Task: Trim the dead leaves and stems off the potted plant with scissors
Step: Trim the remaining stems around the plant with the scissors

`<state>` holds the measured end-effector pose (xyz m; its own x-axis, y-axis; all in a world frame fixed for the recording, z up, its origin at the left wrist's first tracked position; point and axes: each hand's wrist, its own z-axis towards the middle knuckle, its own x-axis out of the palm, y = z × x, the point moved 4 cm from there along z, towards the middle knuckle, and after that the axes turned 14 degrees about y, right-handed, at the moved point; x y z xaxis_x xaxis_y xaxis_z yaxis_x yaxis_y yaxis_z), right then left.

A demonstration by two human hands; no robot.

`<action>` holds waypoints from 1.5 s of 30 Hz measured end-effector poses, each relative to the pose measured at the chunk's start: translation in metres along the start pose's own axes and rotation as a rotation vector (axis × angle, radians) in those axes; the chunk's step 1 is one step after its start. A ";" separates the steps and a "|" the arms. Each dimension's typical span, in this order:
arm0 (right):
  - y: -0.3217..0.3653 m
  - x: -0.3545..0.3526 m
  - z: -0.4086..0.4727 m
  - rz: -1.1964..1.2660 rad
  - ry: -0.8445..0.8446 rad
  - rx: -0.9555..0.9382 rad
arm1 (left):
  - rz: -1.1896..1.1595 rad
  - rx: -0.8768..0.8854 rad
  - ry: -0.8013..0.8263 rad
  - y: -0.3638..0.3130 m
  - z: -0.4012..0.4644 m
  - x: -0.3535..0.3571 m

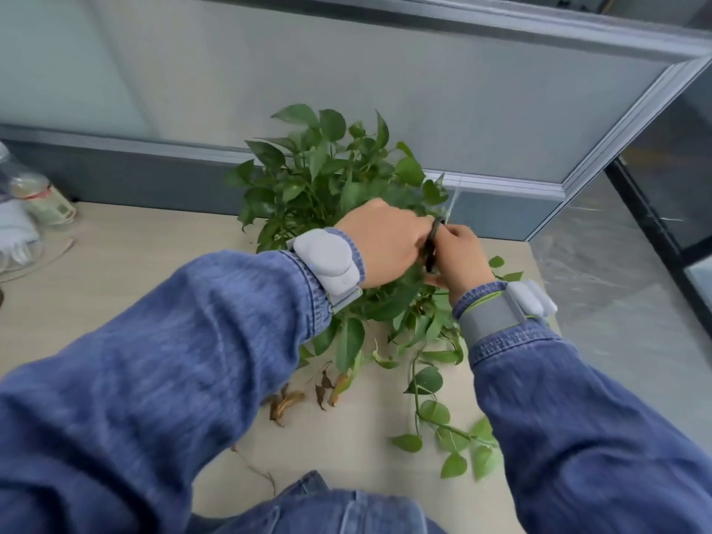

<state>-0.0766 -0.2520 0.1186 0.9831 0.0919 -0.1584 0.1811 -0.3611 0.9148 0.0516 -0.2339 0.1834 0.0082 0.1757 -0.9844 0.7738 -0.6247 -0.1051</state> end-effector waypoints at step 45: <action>-0.026 0.009 -0.031 0.298 0.027 -0.149 | -0.217 -0.249 0.096 0.065 0.017 0.036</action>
<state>-0.0736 -0.2127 0.1055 0.9908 0.0276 0.1323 -0.1222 -0.2362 0.9640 0.0912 -0.2811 0.1391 -0.1233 0.3623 -0.9239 0.8948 -0.3620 -0.2614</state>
